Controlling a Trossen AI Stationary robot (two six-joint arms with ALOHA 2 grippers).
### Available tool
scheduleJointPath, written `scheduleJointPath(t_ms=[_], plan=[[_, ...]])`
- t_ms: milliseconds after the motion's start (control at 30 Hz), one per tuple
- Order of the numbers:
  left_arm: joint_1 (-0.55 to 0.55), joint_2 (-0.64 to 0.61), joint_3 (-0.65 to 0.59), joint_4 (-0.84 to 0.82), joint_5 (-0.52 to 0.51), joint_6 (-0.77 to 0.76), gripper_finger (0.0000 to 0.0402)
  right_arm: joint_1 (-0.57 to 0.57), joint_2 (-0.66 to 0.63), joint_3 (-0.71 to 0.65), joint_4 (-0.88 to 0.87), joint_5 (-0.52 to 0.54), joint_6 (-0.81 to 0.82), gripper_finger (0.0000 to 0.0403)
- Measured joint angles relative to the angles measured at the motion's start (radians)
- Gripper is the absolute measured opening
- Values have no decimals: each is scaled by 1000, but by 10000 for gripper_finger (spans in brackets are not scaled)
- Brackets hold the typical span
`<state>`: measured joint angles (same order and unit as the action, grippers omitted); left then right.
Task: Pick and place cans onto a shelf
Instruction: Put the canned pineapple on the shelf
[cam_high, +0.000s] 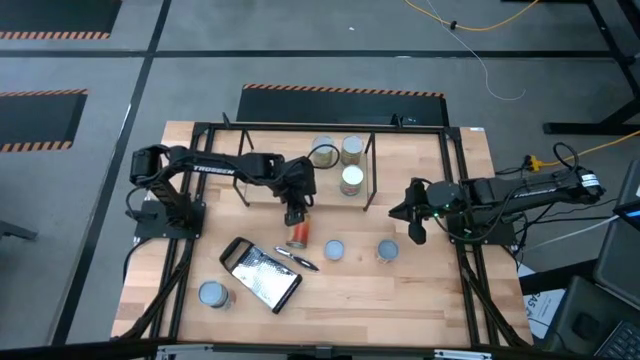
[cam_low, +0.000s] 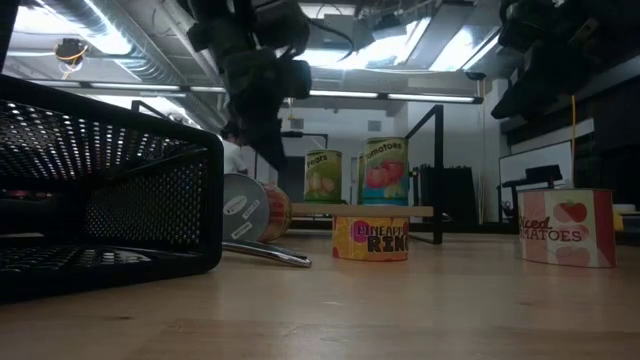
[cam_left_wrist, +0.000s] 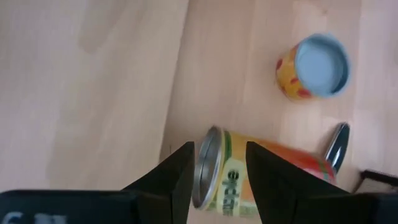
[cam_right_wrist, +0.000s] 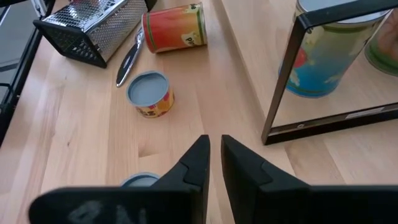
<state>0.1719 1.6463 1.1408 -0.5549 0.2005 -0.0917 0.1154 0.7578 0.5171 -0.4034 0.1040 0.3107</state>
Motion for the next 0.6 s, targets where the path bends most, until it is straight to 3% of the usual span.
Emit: scheduleJointPath(t_ms=[600], plan=[[-3,32,-32,25,4,-37,137,0,0,0,1,0,-1,45]])
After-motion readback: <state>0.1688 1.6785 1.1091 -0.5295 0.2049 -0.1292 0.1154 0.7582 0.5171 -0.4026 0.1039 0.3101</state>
